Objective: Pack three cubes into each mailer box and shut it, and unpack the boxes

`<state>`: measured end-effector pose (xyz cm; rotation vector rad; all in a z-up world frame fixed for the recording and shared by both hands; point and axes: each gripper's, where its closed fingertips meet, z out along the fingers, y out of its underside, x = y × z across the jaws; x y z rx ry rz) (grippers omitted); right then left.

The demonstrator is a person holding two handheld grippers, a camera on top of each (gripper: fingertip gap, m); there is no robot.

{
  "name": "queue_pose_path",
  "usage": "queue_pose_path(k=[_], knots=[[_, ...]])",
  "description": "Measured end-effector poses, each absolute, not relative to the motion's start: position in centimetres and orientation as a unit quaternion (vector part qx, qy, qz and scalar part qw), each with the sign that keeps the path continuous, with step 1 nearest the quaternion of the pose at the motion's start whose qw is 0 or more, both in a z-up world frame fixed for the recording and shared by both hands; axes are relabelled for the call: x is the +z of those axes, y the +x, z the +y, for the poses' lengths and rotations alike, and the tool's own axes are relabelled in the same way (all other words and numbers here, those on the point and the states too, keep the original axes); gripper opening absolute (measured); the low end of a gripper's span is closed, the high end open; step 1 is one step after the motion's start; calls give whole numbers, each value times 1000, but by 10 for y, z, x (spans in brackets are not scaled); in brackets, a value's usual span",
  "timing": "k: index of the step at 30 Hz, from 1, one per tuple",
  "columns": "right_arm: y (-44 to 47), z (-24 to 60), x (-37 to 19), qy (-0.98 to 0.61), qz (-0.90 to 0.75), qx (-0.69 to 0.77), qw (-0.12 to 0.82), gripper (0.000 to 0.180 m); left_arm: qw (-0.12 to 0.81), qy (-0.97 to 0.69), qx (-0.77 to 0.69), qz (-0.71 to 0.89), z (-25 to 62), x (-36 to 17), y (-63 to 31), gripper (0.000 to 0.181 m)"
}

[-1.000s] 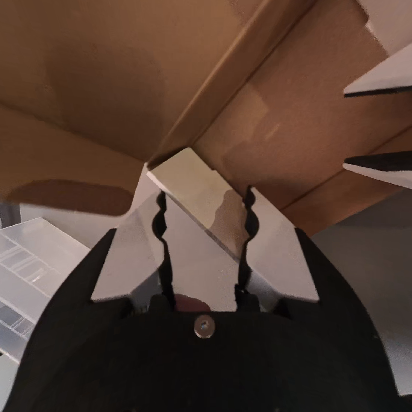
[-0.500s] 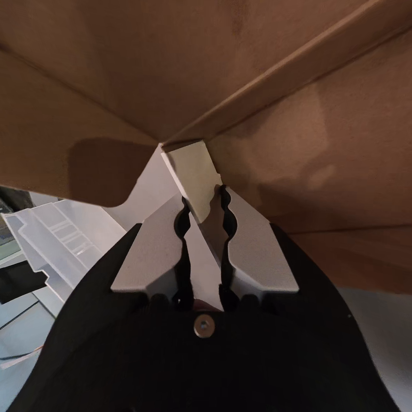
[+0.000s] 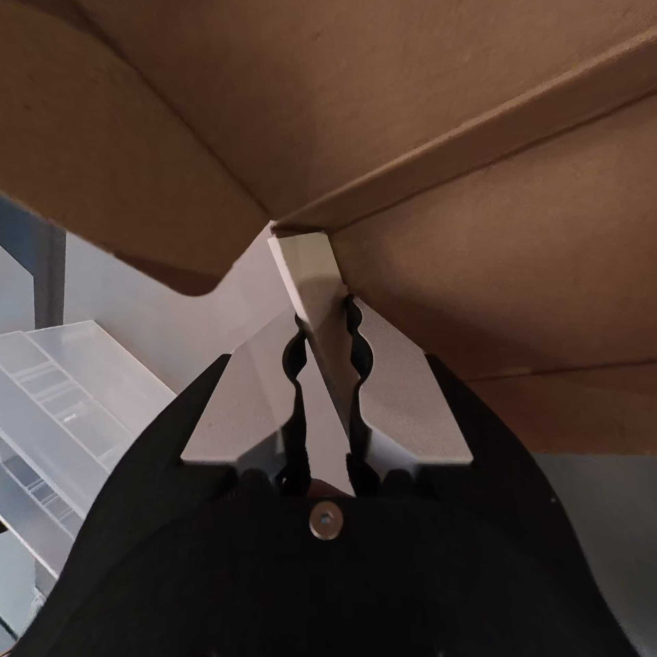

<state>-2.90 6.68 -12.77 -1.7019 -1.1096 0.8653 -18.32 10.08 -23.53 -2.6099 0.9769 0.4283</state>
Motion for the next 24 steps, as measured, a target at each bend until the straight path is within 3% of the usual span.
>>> queue_pose_path(k=[6,11,15,21,24], knots=[[2,61,-146,-703,-443,371,415,55,171,-908,141,356,96,-236,-184,17],[-27,84,-151,-701,-421,408,405,73,178,-900,145,370,98,-236,-183,18],[-53,92,-148,-682,-415,457,392,62,183,-899,138,372,99,-237,-182,17],[-61,77,-153,-650,-487,393,431,58,222,-898,109,363,102,-235,-179,16],[-60,77,-154,-648,-492,387,435,57,276,-891,71,354,104,-228,-171,30]])
